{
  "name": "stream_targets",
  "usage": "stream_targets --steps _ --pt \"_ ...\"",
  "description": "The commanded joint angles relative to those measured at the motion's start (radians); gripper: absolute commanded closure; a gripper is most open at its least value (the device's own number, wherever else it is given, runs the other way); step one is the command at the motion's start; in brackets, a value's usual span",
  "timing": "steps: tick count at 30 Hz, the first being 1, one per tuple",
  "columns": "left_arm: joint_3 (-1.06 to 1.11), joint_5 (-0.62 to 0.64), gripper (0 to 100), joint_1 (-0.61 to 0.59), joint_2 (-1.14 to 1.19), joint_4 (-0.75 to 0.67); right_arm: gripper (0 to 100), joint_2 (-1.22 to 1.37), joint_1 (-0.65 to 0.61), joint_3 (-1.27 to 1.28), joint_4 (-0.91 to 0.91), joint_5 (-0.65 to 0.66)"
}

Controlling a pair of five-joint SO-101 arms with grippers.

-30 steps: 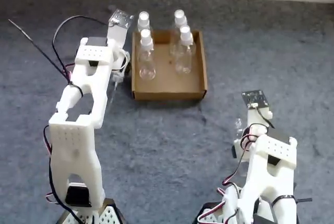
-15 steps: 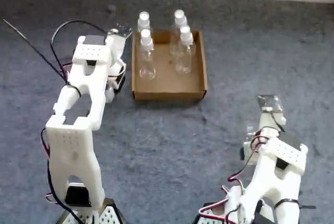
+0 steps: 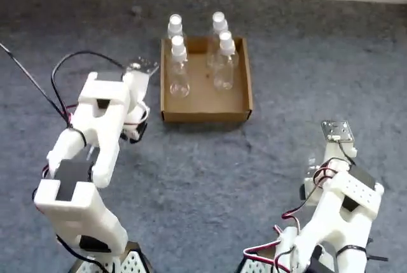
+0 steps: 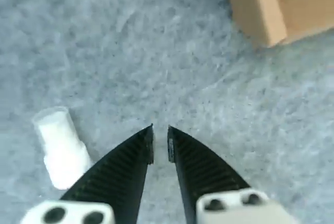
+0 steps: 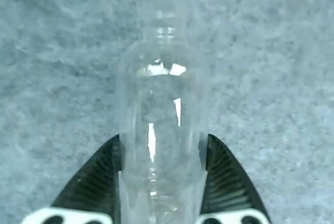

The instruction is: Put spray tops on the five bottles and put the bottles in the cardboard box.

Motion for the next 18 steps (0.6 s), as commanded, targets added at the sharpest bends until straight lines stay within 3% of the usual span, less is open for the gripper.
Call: stream_targets --steps 1,4,10,15,18 --pt "0.027 -0.054 91 -0.018 -0.09 -0.029 99.1 -0.005 0.015 -0.001 -0.002 0.011" --pt "0.022 -0.12 92 -0.074 -0.177 -0.029 99.1 -0.005 0.012 0.001 -0.002 0.011" --pt "-0.074 -0.247 92 -0.325 -0.352 0.058 99.1 -0.005 0.008 -0.002 -0.002 0.011" --pt "-0.076 -0.305 92 -0.363 -0.272 0.092 99.1 -0.005 -0.038 0.001 -0.002 0.011" --pt "-0.084 -0.304 87 -0.361 -0.206 0.091 99.1 -0.005 -0.054 0.004 -0.002 0.011"
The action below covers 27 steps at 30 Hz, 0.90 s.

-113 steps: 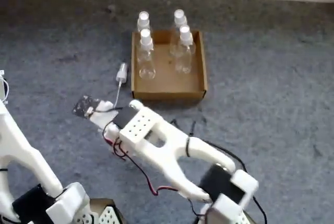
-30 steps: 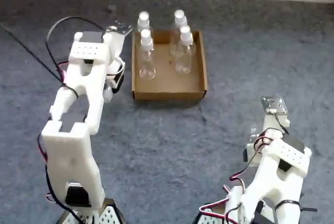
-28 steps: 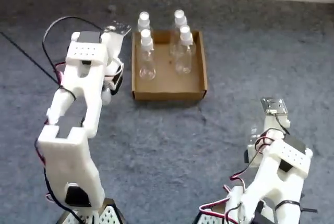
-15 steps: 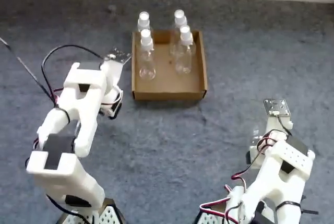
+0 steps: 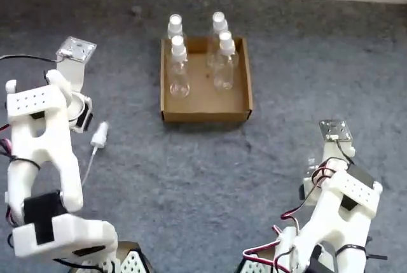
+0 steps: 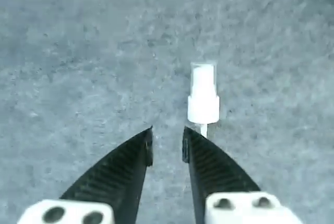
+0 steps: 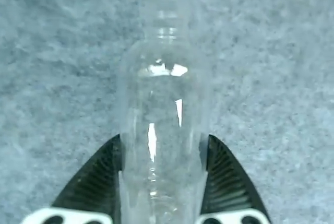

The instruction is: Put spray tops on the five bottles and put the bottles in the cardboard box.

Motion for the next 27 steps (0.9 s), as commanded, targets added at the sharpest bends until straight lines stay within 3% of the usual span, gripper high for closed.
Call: stream_targets --steps 1,12,19,27 --pt "-0.05 -0.008 85 -0.007 0.039 0.005 99.1 -0.005 -0.025 0.004 -0.002 0.011" --pt "-0.053 0.098 83 0.12 0.174 -0.149 99.1 -0.005 -0.028 0.005 -0.002 0.011" --pt "-0.053 0.097 83 0.104 0.251 -0.175 99.1 -0.005 -0.024 0.005 -0.004 0.089" --pt "-0.05 0.097 95 0.105 0.335 -0.212 99.1 -0.005 -0.022 0.005 -0.004 0.092"
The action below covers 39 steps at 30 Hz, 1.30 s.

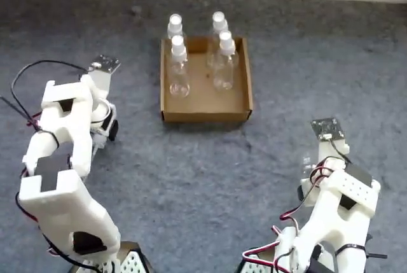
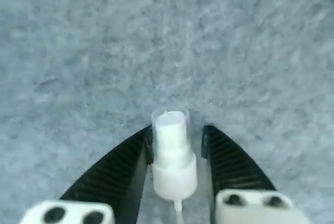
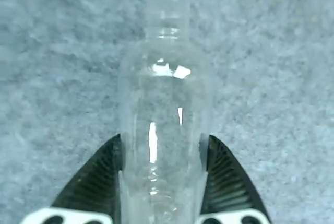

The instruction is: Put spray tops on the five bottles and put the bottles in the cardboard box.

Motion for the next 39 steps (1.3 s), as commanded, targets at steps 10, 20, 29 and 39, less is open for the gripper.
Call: stream_targets --steps 10,20,29,39 --pt "-0.021 0.069 100 0.159 -0.323 0.198 99.1 -0.005 -0.001 -0.007 -0.001 -0.032" --pt "0.272 0.233 100 0.538 -0.722 0.181 85.3 0.007 0.058 -0.225 0.007 -0.14" --pt "0.427 0.233 100 0.561 -0.733 0.098 78.1 0.005 0.022 -0.176 0.008 -0.143" --pt "0.475 0.229 100 0.561 -0.733 0.055 77.7 0.036 -0.015 -0.386 0.127 -0.173"
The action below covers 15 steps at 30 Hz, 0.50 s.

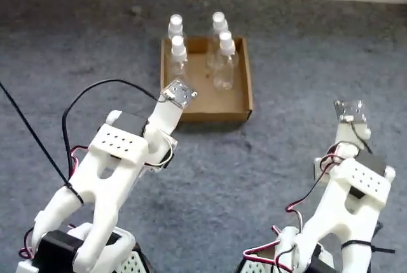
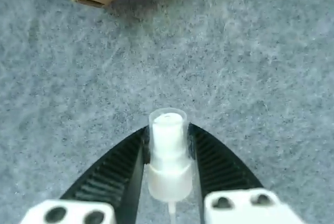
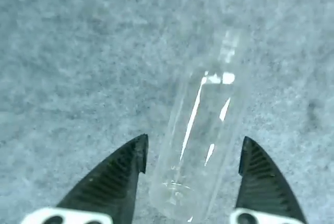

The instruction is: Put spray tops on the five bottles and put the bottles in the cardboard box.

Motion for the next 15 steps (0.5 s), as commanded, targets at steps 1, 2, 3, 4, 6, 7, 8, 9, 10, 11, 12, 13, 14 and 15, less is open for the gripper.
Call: stream_targets --steps 1,2,3,4,6,7,8,9,10,11,12,13,14,15 --pt "0.001 0.005 100 0.019 -0.035 -0.015 77.7 0.042 -0.013 -0.179 0.053 -0.018" --pt "0.001 0.005 100 0.019 -0.035 -0.015 77.7 0.073 -0.008 -0.226 0.068 -0.037" --pt "0.001 0.005 100 0.019 -0.035 -0.015 77.7 0.114 -0.005 -0.282 0.087 -0.049" --pt "0.001 0.005 100 0.019 -0.035 -0.015 77.7 0.159 -0.004 -0.332 0.107 -0.058" --pt "0.002 0.005 100 0.019 -0.035 -0.015 77.7 0.26 -0.001 -0.432 0.151 -0.066" --pt "0.002 0.005 100 0.019 -0.035 -0.015 77.7 0.312 0.001 -0.478 0.173 -0.068" --pt "0.002 0.005 100 0.019 -0.035 -0.015 77.7 0.363 0.004 -0.521 0.193 -0.069" --pt "0.002 0.005 100 0.019 -0.035 -0.015 77.7 0.409 0.015 -0.558 0.211 -0.069" --pt "0.002 0.005 100 0.019 -0.035 -0.015 77.7 0.45 0.022 -0.59 0.225 -0.069" --pt "0.002 0.005 100 0.019 -0.035 -0.015 77.7 0.489 0.027 -0.619 0.231 -0.069" --pt "0.002 0.005 100 0.019 -0.035 -0.015 77.7 0.526 0.028 -0.647 0.231 -0.069" --pt "0.002 0.005 100 0.019 -0.035 -0.015 77.7 0.555 0.027 -0.667 0.231 -0.068" --pt "0.002 0.005 100 0.019 -0.035 -0.015 77.8 0.582 0.025 -0.673 0.234 -0.066" --pt "0.002 0.005 100 0.019 -0.035 -0.015 77.8 0.605 0.025 -0.668 0.231 -0.066"
